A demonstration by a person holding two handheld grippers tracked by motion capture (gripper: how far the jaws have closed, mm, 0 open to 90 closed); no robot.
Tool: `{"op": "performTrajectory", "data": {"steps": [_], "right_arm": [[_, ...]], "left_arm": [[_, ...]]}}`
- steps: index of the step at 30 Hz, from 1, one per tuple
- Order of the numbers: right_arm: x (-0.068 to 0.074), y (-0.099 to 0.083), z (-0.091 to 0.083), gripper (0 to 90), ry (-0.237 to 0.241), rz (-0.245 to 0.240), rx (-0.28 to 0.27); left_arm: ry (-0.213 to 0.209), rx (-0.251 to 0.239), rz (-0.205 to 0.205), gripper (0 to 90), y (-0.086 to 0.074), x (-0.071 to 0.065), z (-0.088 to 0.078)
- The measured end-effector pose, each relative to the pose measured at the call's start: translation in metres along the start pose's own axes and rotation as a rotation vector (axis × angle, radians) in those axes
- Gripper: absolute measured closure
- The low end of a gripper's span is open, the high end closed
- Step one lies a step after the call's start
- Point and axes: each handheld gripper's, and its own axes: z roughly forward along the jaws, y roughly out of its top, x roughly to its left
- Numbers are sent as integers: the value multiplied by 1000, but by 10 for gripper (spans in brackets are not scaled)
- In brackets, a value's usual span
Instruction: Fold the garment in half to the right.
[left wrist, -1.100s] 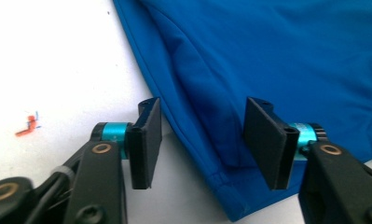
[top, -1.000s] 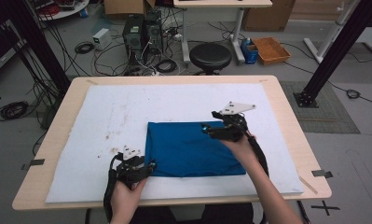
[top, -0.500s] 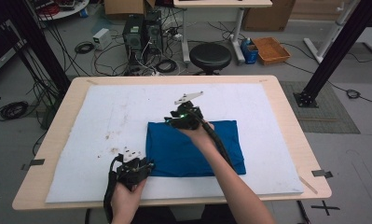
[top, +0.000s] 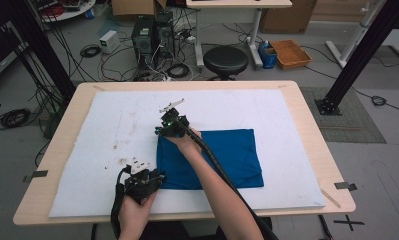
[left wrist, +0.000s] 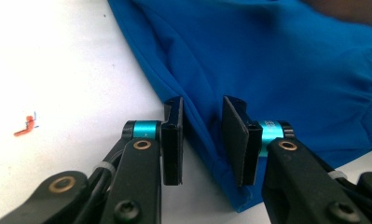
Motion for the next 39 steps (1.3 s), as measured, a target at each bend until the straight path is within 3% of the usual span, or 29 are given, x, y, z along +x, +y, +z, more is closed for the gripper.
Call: {"op": "performTrajectory", "data": {"steps": [3, 6, 8, 11, 18, 26, 33, 39], "right_arm": [[2, -3, 13, 687, -16, -15, 64], [2, -3, 14, 836, -22, -16, 61], [2, -3, 13, 872, -29, -43, 60], [4, -1, 10, 878, -30, -50, 56], [4, 6, -7, 877, -11, -51, 7], [0, 13, -35, 877, 28, -47, -54], [-14, 13, -75, 876, 43, -57, -91], [-36, 6, -114, 877, 11, -72, -95]], "left_arm": [[-7, -1, 3, 682, -1, 0, 0], [-6, -2, 2, 681, -1, 0, 0], [-2, -5, 1, 685, -1, 0, 0], [-7, -5, 2, 704, -1, 1, 0], [-31, -22, 18, 849, 2, -2, -3], [-52, -54, 39, 869, 8, -8, -11], [-106, -108, 83, 873, 28, -32, -21], [-192, -119, 133, 874, 45, -69, -8]]}}
